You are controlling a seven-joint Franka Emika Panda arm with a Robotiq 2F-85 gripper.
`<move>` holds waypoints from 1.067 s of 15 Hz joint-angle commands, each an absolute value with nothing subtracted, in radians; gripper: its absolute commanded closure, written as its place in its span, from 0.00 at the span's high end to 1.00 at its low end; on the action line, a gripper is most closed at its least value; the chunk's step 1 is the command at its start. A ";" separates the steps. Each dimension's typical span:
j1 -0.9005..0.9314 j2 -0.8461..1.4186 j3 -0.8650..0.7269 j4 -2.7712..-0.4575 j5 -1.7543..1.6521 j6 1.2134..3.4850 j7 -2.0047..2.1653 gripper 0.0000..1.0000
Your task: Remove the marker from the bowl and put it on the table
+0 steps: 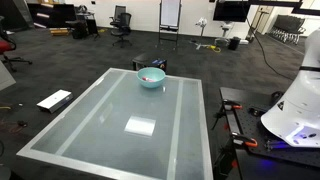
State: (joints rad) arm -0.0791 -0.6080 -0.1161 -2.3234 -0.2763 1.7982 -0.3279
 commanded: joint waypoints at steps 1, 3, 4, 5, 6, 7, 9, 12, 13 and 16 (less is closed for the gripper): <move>-0.067 -0.608 -0.125 -2.321 -0.282 1.795 -0.323 1.00; -0.067 -0.608 -0.125 -2.321 -0.282 1.795 -0.323 1.00; -0.067 -0.608 -0.125 -2.321 -0.282 1.795 -0.323 1.00; -0.067 -0.608 -0.125 -2.321 -0.282 1.795 -0.323 1.00; -0.067 -0.608 -0.125 -2.321 -0.282 1.795 -0.323 1.00; -0.063 -0.607 -0.124 -2.321 -0.276 1.799 -0.322 1.00; -0.058 -0.597 -0.118 -2.319 -0.263 1.819 -0.298 1.00; -0.051 -0.563 -0.109 -2.305 -0.250 1.852 -0.256 1.00; -0.050 -0.549 -0.108 -2.300 -0.245 1.867 -0.244 1.00; -0.047 -0.489 -0.097 -2.278 -0.227 1.918 -0.189 1.00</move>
State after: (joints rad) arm -0.0510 -0.5600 -0.1107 -2.3194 -0.2486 1.8783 -0.2474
